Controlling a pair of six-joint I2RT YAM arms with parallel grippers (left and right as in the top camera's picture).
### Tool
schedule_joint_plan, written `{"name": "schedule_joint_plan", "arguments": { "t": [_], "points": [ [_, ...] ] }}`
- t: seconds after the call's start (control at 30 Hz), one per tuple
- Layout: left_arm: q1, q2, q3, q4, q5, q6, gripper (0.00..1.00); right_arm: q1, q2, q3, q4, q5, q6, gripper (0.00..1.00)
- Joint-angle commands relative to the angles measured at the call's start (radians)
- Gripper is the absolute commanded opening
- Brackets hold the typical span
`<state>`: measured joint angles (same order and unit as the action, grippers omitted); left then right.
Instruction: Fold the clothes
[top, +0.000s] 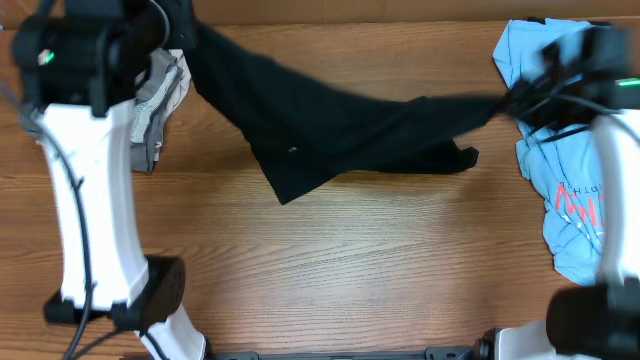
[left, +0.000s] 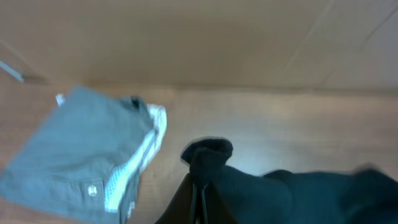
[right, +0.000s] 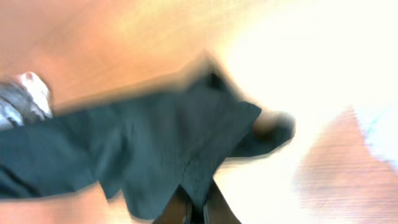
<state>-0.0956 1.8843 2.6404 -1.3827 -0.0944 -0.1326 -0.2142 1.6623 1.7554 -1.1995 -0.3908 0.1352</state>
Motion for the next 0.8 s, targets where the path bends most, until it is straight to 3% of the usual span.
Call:
{"name": "schedule_joint_plan", "arguments": {
  "t": [0.0,0.17,0.47,0.6,0.77],
  "points": [
    [0.008,-0.159,0.061,0.051,-0.021,-0.014,0.04,-0.062,-0.078,0.261,-0.087,0.05,-0.01,0.04],
    [0.008,-0.274,0.061,0.146,-0.031,-0.014,0.04,-0.153,-0.078,0.598,-0.211,0.05,-0.02,0.04],
    [0.008,-0.452,0.061,0.218,-0.122,-0.032,0.04,-0.351,-0.079,1.033,-0.358,0.004,-0.011,0.04],
    [0.008,-0.49,0.061,0.19,-0.162,-0.033,0.04,-0.431,-0.079,1.136,-0.391,-0.061,-0.012,0.04],
    [0.008,-0.475,0.056,0.129,-0.187,-0.034,0.04,-0.436,-0.068,1.13,-0.416,-0.139,-0.067,0.04]
  ]
}}
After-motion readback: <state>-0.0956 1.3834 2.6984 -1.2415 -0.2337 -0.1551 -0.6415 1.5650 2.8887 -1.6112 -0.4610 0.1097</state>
